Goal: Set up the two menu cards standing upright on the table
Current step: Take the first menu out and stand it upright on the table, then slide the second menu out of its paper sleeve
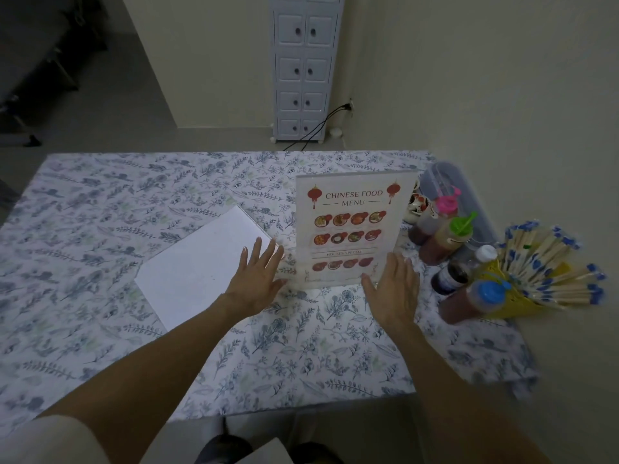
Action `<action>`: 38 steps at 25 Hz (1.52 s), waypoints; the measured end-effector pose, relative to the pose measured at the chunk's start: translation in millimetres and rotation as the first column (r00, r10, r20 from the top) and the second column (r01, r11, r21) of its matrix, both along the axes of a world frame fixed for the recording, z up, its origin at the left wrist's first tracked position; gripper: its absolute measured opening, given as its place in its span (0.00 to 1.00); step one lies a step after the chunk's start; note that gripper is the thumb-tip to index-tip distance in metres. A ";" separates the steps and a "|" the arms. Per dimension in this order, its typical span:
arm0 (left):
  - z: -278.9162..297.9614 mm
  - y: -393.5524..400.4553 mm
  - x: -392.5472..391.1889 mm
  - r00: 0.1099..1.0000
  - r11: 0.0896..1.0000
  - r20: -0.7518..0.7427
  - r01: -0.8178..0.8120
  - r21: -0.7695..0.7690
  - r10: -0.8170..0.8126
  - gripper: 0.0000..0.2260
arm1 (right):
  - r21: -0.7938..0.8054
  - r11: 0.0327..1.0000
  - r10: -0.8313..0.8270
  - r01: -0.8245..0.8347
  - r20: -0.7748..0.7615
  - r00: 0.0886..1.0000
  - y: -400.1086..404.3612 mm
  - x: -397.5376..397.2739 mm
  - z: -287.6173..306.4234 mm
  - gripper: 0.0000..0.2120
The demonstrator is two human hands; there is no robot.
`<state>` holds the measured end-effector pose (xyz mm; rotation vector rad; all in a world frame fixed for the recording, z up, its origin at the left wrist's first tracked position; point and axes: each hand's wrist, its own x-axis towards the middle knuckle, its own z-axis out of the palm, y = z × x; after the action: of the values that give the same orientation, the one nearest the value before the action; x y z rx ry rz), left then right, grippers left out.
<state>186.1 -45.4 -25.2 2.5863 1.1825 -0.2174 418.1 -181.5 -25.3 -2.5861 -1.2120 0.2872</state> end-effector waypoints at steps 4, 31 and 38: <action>1.4 16.7 -36.5 0.984 0.980 -0.073 0.171 0.103 -0.164 0.47 | -0.029 0.998 0.052 -0.049 0.108 0.993 -5.8 -43.3 -2.7 0.34; -69.6 171.1 -218.6 0.995 0.952 0.096 0.042 -0.302 -0.014 0.36 | -0.051 0.976 -0.217 0.211 -0.205 0.954 131.1 -360.0 -103.9 0.39; -61.9 157.2 -229.3 0.943 0.899 0.156 -0.218 -0.379 0.294 0.31 | -0.060 0.993 0.081 -0.103 -0.299 0.951 128.4 -321.6 -97.7 0.45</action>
<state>-43.2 111.8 -87.1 2.0590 1.2587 -0.0880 96.5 -53.1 -123.0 -2.4359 -1.2311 0.7253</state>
